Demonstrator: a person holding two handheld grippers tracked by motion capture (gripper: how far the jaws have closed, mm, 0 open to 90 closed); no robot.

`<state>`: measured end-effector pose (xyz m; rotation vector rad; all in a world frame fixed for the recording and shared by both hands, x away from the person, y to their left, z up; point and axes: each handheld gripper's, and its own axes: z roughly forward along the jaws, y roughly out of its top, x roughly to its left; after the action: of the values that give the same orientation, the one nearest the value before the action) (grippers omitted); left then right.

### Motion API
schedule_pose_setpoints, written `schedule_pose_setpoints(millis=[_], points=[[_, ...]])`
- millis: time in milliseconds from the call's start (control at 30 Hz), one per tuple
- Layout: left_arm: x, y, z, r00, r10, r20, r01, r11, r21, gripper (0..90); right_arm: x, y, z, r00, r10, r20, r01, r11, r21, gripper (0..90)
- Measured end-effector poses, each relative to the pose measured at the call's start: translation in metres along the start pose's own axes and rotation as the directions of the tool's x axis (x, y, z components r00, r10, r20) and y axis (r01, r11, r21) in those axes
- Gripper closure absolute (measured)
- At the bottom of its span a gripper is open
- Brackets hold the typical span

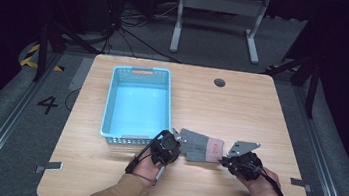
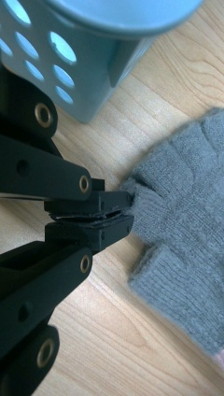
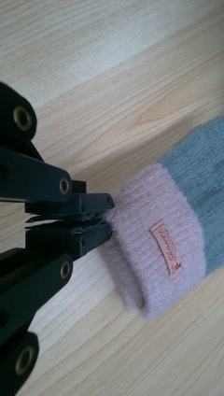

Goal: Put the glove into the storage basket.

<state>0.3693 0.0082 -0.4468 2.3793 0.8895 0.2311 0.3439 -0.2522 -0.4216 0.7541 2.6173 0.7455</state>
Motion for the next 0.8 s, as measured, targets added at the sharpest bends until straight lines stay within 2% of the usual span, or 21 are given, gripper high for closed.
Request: schedule_pose_setpoints(millis=[100, 300, 467, 567, 667, 700, 767, 800], points=[[-0.001, 0.001, -0.002, 0.9999, 0.011, -0.011, -0.011, 0.9999, -0.013, 88.6, 0.001, 0.0, -0.002, 0.9998, -0.004, 0.019, 0.005, 1.0, -0.007, 86.3], [-0.006, 0.002, -0.008, 0.9981, 0.036, -0.049, -0.039, 0.9979, -0.051, 88.9, 0.003, 0.002, -0.007, 0.9967, -0.044, 0.069, 0.046, 0.999, -0.026, 87.3], [-0.008, 0.004, -0.009, 0.9977, 0.041, -0.054, -0.045, 0.9961, -0.076, 88.9, 0.005, 0.003, -0.013, 0.99, -0.071, 0.122, 0.079, 0.995, -0.063, 87.7], [-0.008, 0.004, -0.006, 0.9986, 0.044, -0.03, -0.046, 0.9973, -0.057, 88.8, 0.002, 0.001, -0.011, 0.9918, -0.057, 0.114, 0.063, 0.996, -0.055, 87.6], [-0.008, 0.004, -0.004, 0.9988, 0.043, -0.021, -0.044, 0.9981, -0.044, 88.3, -0.002, -0.003, -0.004, 0.9964, -0.02, 0.082, 0.022, 0.999, -0.026, 86.3], [-0.007, 0.004, -0.003, 0.999, 0.041, -0.017, -0.042, 0.9983, -0.041, 87.9, -0.003, -0.005, -0.002, 0.9969, -0.01, 0.078, 0.012, 1.0, -0.021, 84.5], [-0.006, 0.003, -0.003, 0.9994, 0.032, -0.009, -0.033, 0.9989, -0.034, 87.1, -0.007, -0.006, 0.0, 0.999, 0.015, 0.041, -0.014, 1.0, -0.009, 79.2], [-0.004, 0.003, -0.003, 0.9998, 0.022, 0.0, -0.022, 0.9993, -0.03, 85.2, -0.007, -0.007, 0.001, 0.9988, 0.028, 0.04, -0.028, 1.0, -0.01, 71.9]])
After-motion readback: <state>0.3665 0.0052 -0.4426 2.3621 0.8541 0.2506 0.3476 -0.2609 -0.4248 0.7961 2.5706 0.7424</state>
